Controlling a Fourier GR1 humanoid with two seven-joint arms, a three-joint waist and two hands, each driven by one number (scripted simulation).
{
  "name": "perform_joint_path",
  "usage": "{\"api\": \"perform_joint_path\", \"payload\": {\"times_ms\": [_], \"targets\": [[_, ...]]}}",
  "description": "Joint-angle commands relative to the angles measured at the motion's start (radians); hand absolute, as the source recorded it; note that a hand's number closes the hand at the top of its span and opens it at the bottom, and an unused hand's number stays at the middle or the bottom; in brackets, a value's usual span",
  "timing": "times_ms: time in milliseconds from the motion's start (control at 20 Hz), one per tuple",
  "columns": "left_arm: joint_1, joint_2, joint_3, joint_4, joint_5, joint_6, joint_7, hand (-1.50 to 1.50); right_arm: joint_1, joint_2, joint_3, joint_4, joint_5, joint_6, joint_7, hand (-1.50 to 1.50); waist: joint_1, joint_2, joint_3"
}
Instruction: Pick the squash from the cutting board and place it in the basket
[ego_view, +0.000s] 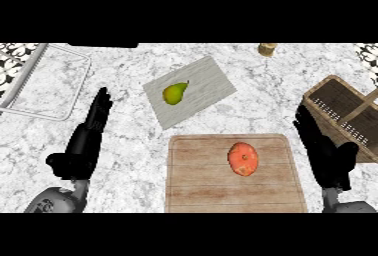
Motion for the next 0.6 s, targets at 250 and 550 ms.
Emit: {"api": "perform_joint_path", "payload": {"times_ms": [250, 550], "targets": [[-0.038, 0.163, 0.051, -0.018, 0.008, -0.215, -0.023, 0.0, -0.171, -0.042, -0.049, 0.061, -0.047, 0.232, -0.224, 1.5, -0.02, -0.006, 0.014], [-0.067, 0.14, 0.041, -0.001, 0.052, -0.26, 0.032, 0.0, -0.086, 0.218, 0.378, -0.051, 0.362, 0.003, -0.409, -1.5, -0.032, -0.011, 0.012]]}}
